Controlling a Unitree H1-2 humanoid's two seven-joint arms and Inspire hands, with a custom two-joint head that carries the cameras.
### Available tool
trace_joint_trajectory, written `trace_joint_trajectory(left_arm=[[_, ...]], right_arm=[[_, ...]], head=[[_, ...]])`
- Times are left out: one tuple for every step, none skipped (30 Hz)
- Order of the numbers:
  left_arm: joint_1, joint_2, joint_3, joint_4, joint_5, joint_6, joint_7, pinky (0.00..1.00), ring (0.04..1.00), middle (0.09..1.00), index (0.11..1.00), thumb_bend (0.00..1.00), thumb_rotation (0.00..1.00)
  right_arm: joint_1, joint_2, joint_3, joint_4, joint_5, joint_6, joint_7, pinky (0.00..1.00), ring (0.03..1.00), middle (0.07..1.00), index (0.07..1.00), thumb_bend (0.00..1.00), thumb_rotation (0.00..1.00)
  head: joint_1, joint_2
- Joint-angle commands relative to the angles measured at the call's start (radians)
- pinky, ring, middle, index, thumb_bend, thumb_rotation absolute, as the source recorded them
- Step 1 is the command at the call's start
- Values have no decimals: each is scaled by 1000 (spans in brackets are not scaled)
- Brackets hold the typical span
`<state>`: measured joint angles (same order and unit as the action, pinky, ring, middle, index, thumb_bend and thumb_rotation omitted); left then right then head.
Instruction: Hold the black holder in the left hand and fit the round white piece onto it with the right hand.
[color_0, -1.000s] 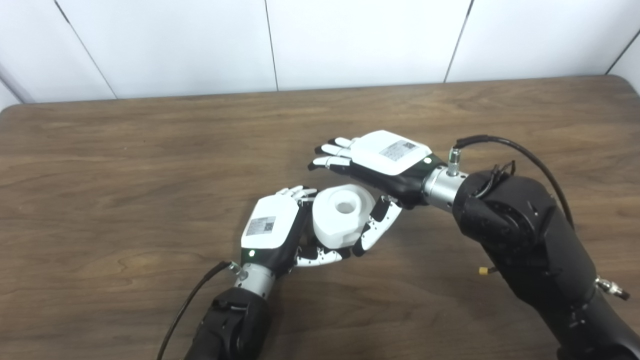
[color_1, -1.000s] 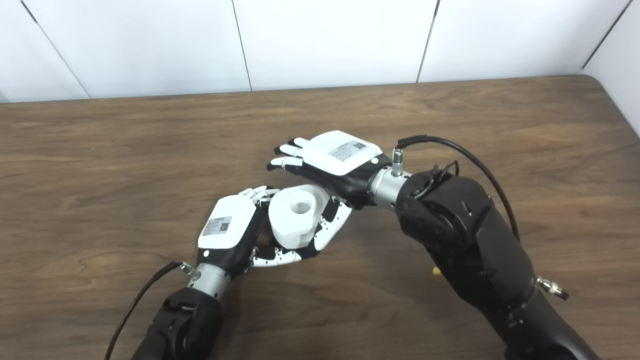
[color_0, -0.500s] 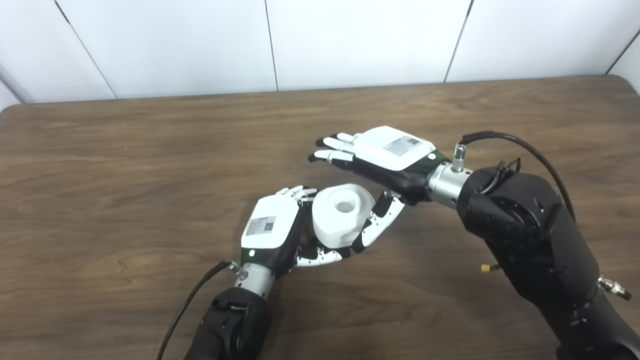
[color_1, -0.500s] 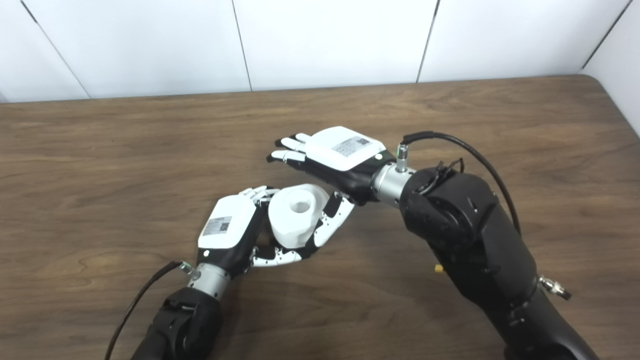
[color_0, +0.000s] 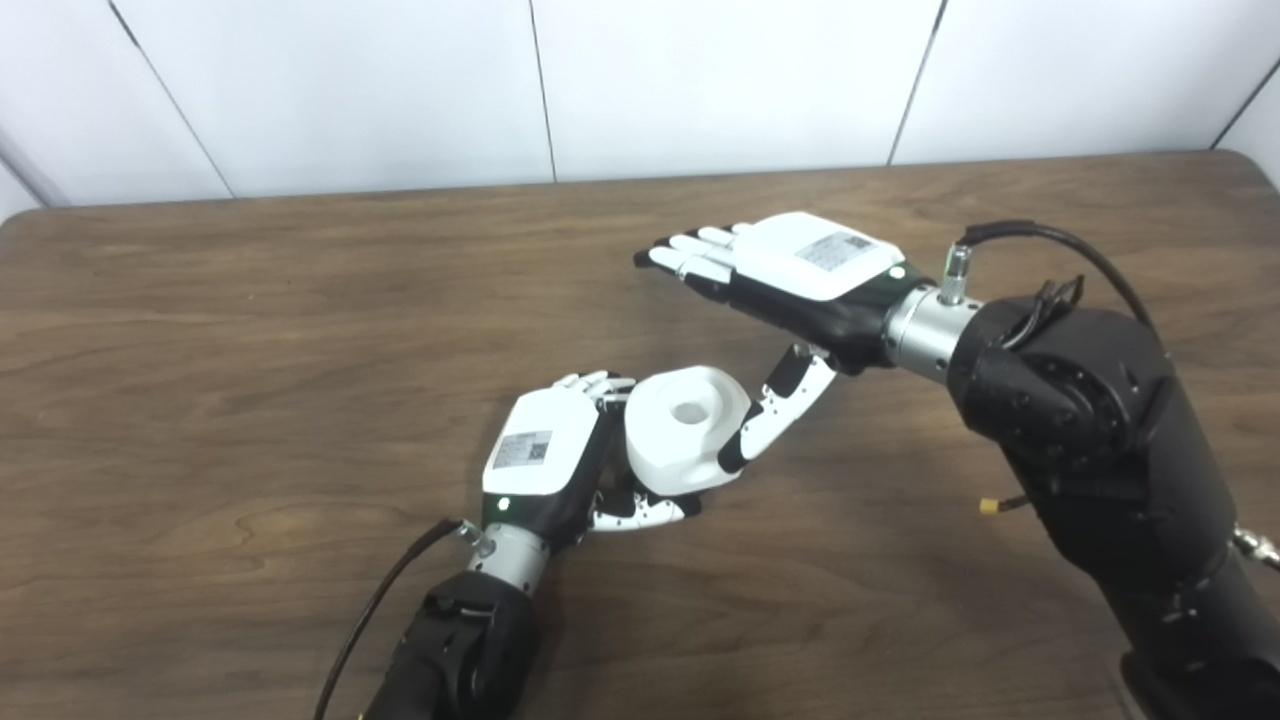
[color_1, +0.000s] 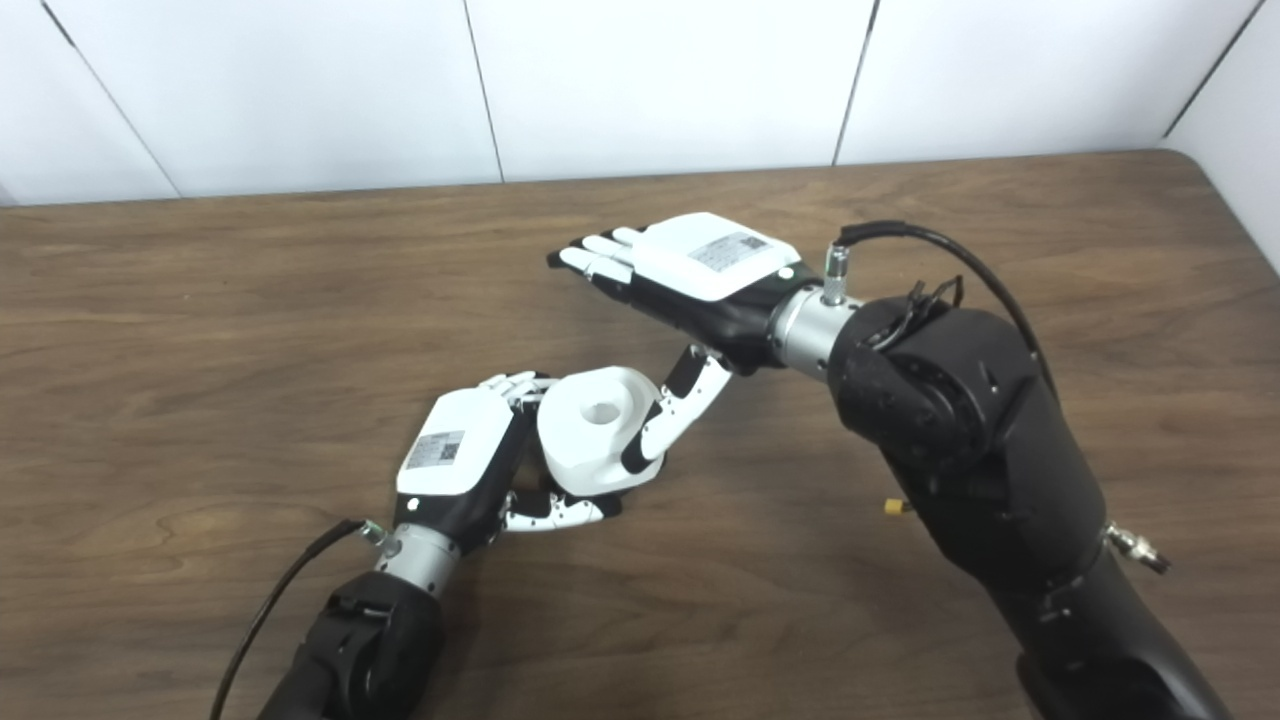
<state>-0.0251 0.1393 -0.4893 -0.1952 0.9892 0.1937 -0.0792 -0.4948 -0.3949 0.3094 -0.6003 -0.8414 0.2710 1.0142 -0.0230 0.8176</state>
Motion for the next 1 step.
trace_joint_trajectory(left_arm=[[28,19,-6,70,-5,21,-57,856,859,791,487,523,51]], right_arm=[[-45,-25,-29,-44,3,6,-5,1000,1000,1000,1000,1000,500]], head=[[0,1]])
